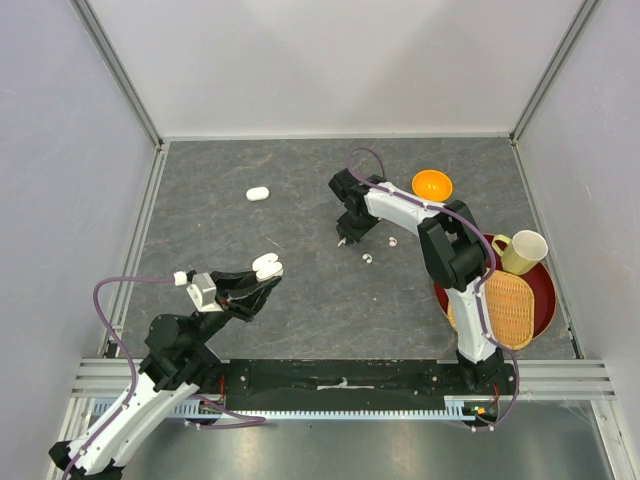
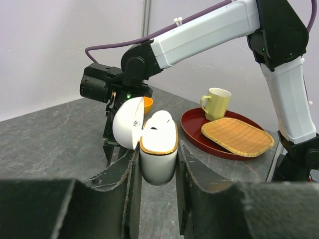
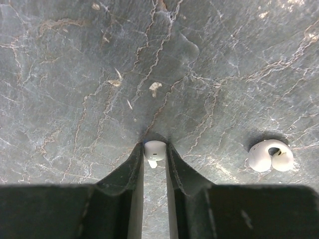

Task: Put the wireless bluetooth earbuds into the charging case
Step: Move the earbud to the center of the board, then pick up the earbud from the center of the board, then place the earbud in the charging case.

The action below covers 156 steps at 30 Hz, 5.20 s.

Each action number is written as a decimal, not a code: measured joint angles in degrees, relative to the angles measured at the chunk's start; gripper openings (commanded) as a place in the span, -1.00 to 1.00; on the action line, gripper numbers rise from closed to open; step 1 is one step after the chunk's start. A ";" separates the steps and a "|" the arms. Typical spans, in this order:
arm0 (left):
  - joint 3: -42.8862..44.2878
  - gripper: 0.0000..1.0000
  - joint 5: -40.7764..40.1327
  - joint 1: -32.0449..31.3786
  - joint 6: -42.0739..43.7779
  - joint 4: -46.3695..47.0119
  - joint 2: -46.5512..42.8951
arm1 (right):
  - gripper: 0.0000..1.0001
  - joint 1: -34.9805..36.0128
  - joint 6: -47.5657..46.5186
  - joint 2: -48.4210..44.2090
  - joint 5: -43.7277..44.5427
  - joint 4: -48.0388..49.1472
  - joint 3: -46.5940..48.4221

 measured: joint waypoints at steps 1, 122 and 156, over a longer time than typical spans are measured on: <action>0.00 -0.95 -0.04 0.00 0.00 0.00 0.00 | -0.67 0.00 -0.24 -0.09 0.00 0.20 -0.20; 1.09 -0.95 -1.49 -0.02 -1.09 -0.22 4.70 | -1.00 29.35 -36.30 -65.90 23.15 45.75 -48.74; 1.09 -0.95 7.72 0.00 0.20 12.20 14.16 | -1.00 45.20 -63.45 -54.47 25.11 94.86 -52.70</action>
